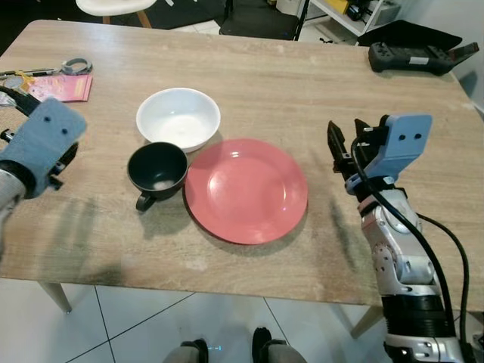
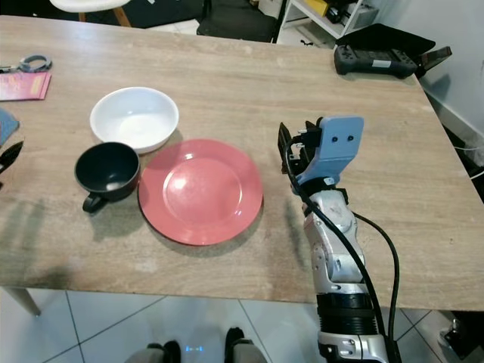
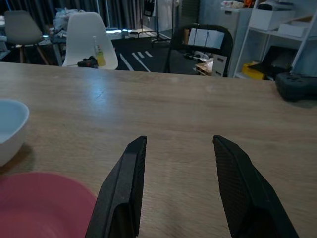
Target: Setting the table
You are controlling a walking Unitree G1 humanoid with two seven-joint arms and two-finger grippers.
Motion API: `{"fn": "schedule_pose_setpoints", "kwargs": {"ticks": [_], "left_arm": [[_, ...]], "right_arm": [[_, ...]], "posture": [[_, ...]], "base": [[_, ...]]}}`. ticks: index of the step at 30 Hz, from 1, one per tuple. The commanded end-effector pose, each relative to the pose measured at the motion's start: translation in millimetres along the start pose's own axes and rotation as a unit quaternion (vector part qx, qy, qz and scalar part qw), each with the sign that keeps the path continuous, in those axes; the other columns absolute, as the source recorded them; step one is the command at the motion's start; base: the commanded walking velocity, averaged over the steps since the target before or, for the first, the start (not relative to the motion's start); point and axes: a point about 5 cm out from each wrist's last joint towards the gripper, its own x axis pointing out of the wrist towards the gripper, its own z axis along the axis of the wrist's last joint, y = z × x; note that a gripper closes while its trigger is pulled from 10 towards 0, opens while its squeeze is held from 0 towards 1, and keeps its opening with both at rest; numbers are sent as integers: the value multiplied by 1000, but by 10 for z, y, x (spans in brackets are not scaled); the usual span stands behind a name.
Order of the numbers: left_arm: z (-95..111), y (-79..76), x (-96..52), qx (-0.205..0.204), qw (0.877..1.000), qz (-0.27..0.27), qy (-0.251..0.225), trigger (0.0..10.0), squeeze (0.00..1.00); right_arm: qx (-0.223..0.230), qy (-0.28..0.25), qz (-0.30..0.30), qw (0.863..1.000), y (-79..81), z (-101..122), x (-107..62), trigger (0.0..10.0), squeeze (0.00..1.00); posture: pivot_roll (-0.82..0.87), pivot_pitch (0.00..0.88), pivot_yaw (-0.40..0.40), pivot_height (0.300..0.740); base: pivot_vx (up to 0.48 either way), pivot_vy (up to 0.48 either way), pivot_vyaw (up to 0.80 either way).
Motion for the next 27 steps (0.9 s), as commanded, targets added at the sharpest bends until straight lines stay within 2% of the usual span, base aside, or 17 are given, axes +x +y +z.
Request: {"fn": "schedule_pose_setpoints", "kwargs": {"ticks": [1, 2, 3, 4, 5, 8, 9, 10, 12, 15, 16, 17, 18, 20, 23, 25, 27], "left_arm": [[104, -114, 96, 9, 999, 2, -36, 10000, 0], [205, -135, 162, -10, 998, 17, -60, 10000, 0], [352, -144, 233, -16, 995, 36, -91, 10000, 0], [352, -144, 233, -16, 995, 36, -91, 10000, 0], [504, -142, 287, -19, 991, 54, -119, 10000, 0], [991, -116, 332, -102, 969, 88, -208, 10000, 0], [991, -116, 332, -102, 969, 88, -208, 10000, 0], [1115, -142, 318, -137, 959, 79, -234, 10000, 0], [1284, -297, 305, -209, 942, 40, -260, 10000, 0], [1406, -515, 290, -299, 915, 4, -270, 10000, 0], [1406, -515, 290, -299, 915, 4, -270, 10000, 0], [1454, -615, 264, -337, 902, -18, -271, 10000, 0], [1493, -688, 233, -355, 894, -30, -272, 10000, 0], [1527, -741, 203, -366, 889, -32, -275, 10000, 0], [1597, -863, 118, -401, 871, -56, -278, 10000, 0], [1602, -935, 82, -377, 883, -54, -274, 10000, 0], [1567, -986, 77, -370, 889, -53, -263, 10000, 0]], "right_arm": [[-3, -2, -3, 1000, -5, -1, -2, 10000, 0], [-3, -3, -2, 1000, 6, 0, 3, 10000, 0], [-2, -5, -2, 1000, 17, 9, 9, 10000, 0], [-2, -5, -2, 1000, 17, 9, 9, 10000, 0], [-3, -8, -2, 1000, 22, 24, 15, 10000, 0], [-8, -24, -13, 1000, -15, 116, 14, 10000, 0], [-8, -24, -13, 1000, -15, 116, 14, 10000, 0], [-13, -31, -19, 999, -38, 153, 11, 10000, 0], [-21, -44, -42, 998, -93, 216, 9, 10000, 0], [-25, -54, -70, 996, -147, 248, 5, 10000, 0], [-25, -54, -70, 996, -147, 248, 5, 10000, 0], [-26, -55, -85, 995, -172, 250, 1, 10000, 0], [-28, -55, -98, 993, -195, 250, -2, 10000, 0], [-28, -54, -109, 992, -219, 244, -8, 10000, 0], [-21, -49, -126, 991, -265, 219, -21, 10000, 0], [-20, -47, -127, 991, -272, 212, -24, 10000, 0], [-21, -44, -124, 991, -265, 196, -25, 10000, 0]], "posture": [[67, 214, 10, 740], [62, 215, 12, 740], [58, 214, 13, 740], [58, 214, 13, 740], [48, 209, 18, 740], [33, 203, 31, 740], [33, 203, 31, 740], [23, 199, 40, 740], [20, 194, 48, 740], [19, 182, 52, 740], [19, 182, 52, 740], [19, 182, 52, 740], [19, 182, 52, 740], [24, 176, 52, 740], [26, 174, 52, 740], [28, 172, 49, 740], [28, 170, 48, 740]], "base": [[0, 0, 0], [0, 0, 0], [0, 0, 0], [0, 0, 0], [0, 0, 0], [0, 0, 0], [0, 0, 0], [0, 0, 0], [0, 0, 0], [0, 0, 0], [0, 0, 0], [0, 0, 0], [0, 0, 0], [0, 0, 0], [0, 0, 0], [0, 0, 0], [0, 0, 0]]}}
